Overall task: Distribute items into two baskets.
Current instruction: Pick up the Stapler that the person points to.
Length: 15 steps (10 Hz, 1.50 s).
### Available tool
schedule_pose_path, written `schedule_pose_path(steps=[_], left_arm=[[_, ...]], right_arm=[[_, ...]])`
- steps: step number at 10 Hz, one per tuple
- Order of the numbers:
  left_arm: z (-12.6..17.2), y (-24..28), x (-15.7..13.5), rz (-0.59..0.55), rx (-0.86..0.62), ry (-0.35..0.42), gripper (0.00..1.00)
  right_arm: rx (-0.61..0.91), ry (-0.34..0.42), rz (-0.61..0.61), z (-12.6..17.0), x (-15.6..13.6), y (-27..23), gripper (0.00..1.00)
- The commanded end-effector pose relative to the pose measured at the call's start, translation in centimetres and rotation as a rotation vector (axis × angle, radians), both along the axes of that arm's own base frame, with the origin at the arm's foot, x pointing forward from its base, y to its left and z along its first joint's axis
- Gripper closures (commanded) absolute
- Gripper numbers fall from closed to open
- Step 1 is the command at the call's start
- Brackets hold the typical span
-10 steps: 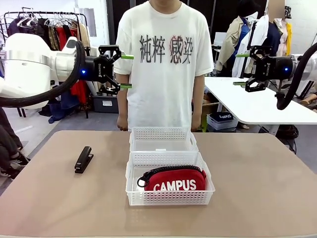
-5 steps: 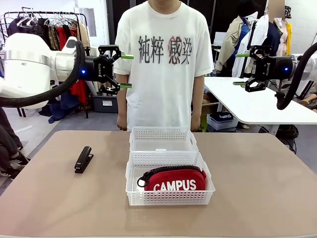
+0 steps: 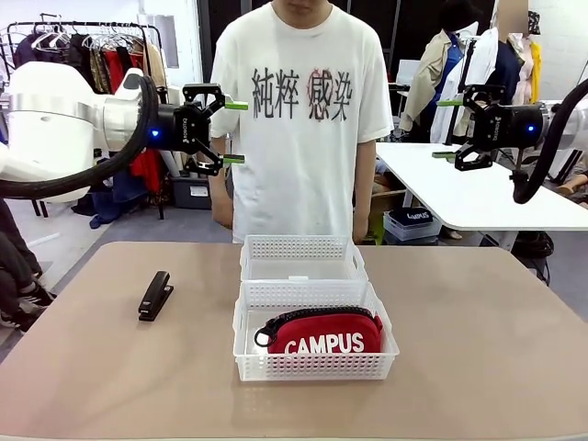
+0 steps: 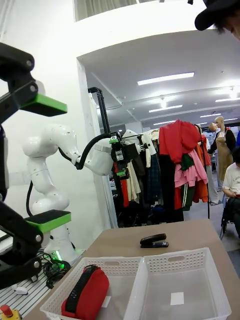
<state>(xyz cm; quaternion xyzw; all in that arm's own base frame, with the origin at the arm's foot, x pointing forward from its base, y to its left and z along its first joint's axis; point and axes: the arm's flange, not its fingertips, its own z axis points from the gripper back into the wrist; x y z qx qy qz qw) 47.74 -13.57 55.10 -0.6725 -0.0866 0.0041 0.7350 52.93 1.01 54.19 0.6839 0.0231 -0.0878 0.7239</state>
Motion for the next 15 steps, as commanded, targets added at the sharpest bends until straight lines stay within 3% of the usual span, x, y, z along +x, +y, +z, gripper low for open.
schedule_pose_path(steps=[1, 14, 15], left_arm=[[0.18, -0.03, -0.05, -0.004, 0.0, 0.0, 0.0], [0.0, 0.0, 0.0, 0.0, 0.0, 0.0, 0.0], [0.01, 0.72, 0.36, -0.029, 0.127, 0.032, 0.0]], right_arm=[[-0.005, 0.009, -0.002, 0.1, -0.04, 0.03, 0.0], [-0.005, 0.009, -0.002, 0.1, -0.04, 0.03, 0.0], [-0.005, 0.009, -0.002, 0.1, -0.04, 0.03, 0.0]])
